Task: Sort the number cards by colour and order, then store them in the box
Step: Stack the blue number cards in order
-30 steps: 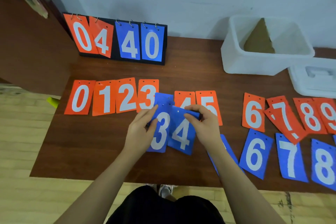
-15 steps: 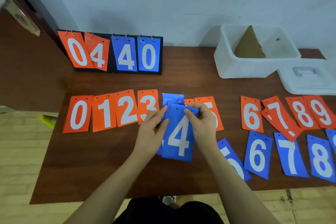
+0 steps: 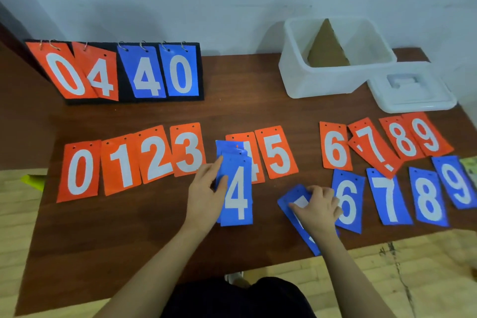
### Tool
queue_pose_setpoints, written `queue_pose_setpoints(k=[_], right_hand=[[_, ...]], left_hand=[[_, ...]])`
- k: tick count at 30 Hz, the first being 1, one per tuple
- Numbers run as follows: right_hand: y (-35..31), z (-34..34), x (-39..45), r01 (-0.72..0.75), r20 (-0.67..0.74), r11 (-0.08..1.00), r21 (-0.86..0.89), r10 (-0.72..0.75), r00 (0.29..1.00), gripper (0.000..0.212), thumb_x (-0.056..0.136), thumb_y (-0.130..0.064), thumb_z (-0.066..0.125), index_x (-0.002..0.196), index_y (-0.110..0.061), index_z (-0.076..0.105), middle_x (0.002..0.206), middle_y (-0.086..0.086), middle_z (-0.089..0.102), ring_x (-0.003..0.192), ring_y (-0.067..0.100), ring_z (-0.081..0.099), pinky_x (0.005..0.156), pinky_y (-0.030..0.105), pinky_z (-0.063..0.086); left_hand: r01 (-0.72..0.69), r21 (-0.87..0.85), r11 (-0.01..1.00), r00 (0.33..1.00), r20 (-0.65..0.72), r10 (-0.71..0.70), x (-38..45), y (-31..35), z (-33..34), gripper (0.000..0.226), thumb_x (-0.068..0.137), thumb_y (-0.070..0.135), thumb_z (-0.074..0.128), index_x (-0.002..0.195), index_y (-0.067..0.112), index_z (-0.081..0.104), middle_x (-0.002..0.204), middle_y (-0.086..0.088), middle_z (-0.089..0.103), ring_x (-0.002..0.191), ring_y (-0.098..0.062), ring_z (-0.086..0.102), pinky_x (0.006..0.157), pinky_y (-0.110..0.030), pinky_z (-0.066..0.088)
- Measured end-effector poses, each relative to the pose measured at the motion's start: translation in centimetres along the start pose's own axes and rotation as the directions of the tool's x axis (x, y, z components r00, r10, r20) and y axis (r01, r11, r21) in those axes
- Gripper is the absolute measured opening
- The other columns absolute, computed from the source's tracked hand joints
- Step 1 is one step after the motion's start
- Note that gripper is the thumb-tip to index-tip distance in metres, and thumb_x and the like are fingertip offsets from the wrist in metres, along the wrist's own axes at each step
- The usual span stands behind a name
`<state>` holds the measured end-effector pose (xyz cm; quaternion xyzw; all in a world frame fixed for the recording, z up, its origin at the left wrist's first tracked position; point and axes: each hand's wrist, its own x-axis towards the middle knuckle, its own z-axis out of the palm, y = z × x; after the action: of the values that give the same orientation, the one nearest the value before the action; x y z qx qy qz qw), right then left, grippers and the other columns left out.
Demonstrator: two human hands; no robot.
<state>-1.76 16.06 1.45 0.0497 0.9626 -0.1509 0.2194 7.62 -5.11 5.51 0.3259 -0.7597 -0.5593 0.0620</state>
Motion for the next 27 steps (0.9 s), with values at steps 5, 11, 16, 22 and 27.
queue_pose_setpoints(k=[5,11,16,22,27], right_hand=[[-1.2,0.4,0.2,0.052,-0.043,0.992,0.111,-0.048,0.998,0.038,0.08,-0.026,0.07,0.11,-0.019,0.047,0.114,0.0,0.047,0.12,0.024,0.039,0.105,0.042,0.023],[-4.7,-1.1,-1.6,0.262,-0.149,0.777,0.573,-0.216,0.965,0.02,0.092,-0.008,0.055,0.105,-0.023,0.05,0.105,-0.007,0.058,0.103,0.008,0.055,0.079,0.016,0.049],[-8.0,-2.6,-3.0,0.279,-0.279,0.554,0.784,-0.086,0.956,0.016,0.089,-0.018,0.062,0.103,-0.022,0.055,0.098,-0.01,0.062,0.093,0.005,0.062,0.064,0.006,0.05],[-9.8,-1.5,-3.3,0.218,-0.245,0.485,0.847,-0.009,0.97,0.017,0.089,-0.019,0.062,0.105,-0.022,0.057,0.099,-0.01,0.062,0.092,0.006,0.06,0.066,0.013,0.052],[-7.6,-1.7,-1.0,0.203,-0.216,0.544,0.814,-0.042,0.976,0.017,0.09,-0.026,0.06,0.106,-0.026,0.056,0.103,-0.009,0.062,0.097,0.009,0.06,0.074,0.02,0.053]], left_hand=[[-0.044,0.039,0.998,0.999,0.02,0.044,0.0,-0.8,1.0,0.044,0.09,0.021,0.054,0.133,0.021,0.044,0.114,0.008,0.049,0.108,-0.006,0.052,0.072,-0.019,0.05],[-0.07,0.095,0.993,0.994,-0.077,0.077,0.6,-1.0,-0.2,0.047,0.091,0.021,0.051,0.137,0.023,0.039,0.124,0.003,0.046,0.11,-0.006,0.047,0.075,-0.024,0.053],[-0.128,0.08,0.989,0.985,-0.103,0.136,1.0,-0.6,-1.1,0.048,0.092,0.02,0.05,0.138,0.025,0.038,0.112,0.012,0.041,0.105,-0.002,0.045,0.065,-0.007,0.046],[-0.243,-0.024,0.97,0.97,0.014,0.244,0.0,1.5,1.8,0.046,0.092,0.017,0.053,0.135,0.024,0.043,0.105,0.02,0.046,0.098,0.007,0.05,0.076,-0.02,0.052],[-0.244,0.042,0.969,0.969,-0.03,0.245,0.5,2.8,4.8,0.051,0.09,0.012,0.056,0.136,0.027,0.04,0.102,0.021,0.045,0.093,-0.002,0.052,0.078,-0.014,0.048]])
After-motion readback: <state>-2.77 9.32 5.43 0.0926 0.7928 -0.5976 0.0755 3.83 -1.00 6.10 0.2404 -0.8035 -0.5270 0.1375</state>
